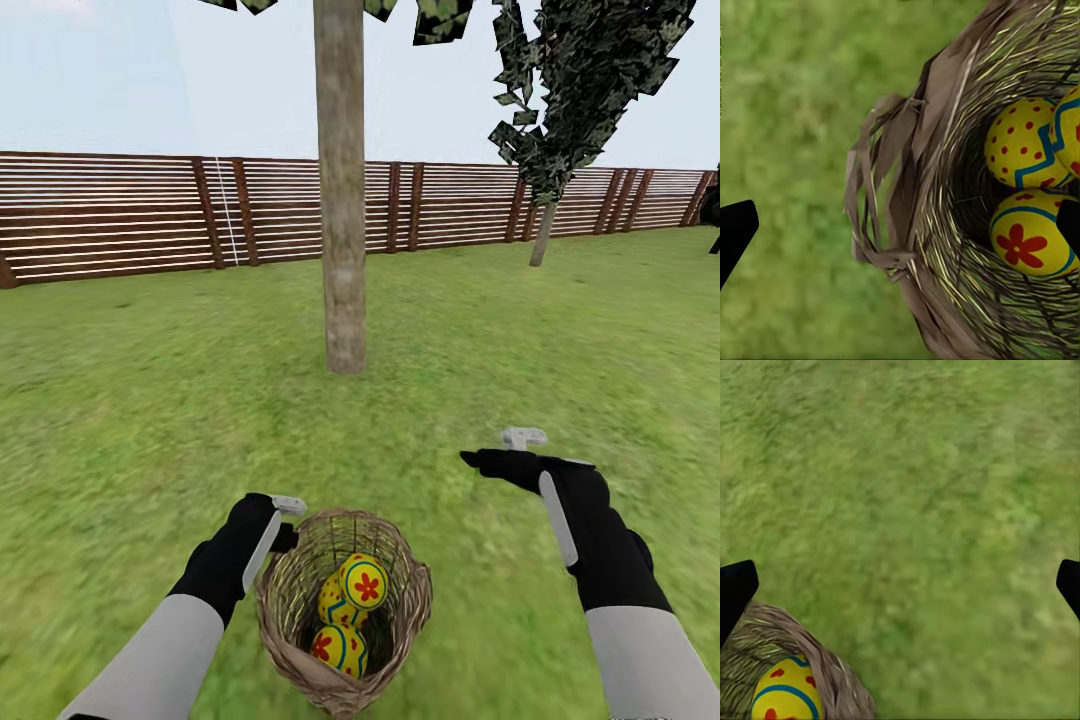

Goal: Take the three Easter eggs out of the wicker basket on the lawn in the garden, then place them on the lawn next to a single tree (choose any tree) so that all three eggs are next to the same tree and none are left in the basket.

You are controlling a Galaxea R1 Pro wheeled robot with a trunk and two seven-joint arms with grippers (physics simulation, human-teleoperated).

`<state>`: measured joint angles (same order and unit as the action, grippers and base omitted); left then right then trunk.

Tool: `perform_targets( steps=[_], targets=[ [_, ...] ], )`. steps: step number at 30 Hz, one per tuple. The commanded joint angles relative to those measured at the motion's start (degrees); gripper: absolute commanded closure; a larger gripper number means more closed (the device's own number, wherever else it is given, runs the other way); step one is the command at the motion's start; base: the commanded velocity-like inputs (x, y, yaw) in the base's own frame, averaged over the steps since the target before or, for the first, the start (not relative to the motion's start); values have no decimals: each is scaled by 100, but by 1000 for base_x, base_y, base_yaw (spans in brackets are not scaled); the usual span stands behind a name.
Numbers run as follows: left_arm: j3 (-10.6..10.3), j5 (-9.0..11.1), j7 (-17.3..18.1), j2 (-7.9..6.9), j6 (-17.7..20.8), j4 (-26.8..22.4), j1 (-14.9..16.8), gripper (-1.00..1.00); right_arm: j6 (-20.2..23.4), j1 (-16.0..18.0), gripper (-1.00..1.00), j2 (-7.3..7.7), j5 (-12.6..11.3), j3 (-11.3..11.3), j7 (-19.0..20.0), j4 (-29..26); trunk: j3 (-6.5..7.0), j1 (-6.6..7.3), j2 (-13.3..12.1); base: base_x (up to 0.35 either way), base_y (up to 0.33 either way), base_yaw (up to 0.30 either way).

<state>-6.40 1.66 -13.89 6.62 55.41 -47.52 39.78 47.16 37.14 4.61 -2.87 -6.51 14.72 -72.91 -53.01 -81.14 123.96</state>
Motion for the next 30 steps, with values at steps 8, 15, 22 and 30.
perform_targets(
  steps=[8, 15, 22, 30],
  targets=[
    [-15, 19, -35, 1, 22, -20, 3, -100, 30, 3, -100, 5, -28, -120, 73, -5, -95, -109, 203, 0, 0, 0],
    [25, 19, -35, -19, -115, -20, 3, -100, 36, 3, -100, 5, -23, -123, 75, -10, -221, -263, 484, 0, 0, 0],
    [225, 19, -35, -29, -310, -18, 3, -100, 38, 3, -100, 5, -20, -123, 75, -12, -347, -416, 764, 0, 0, 0],
    [247, 19, -27, -29, -328, -13, 3, -100, 164, 3, -100, -7, -22, -99, 75, -4, -490, -592, 1085, 0, 0, 0]
  ],
)
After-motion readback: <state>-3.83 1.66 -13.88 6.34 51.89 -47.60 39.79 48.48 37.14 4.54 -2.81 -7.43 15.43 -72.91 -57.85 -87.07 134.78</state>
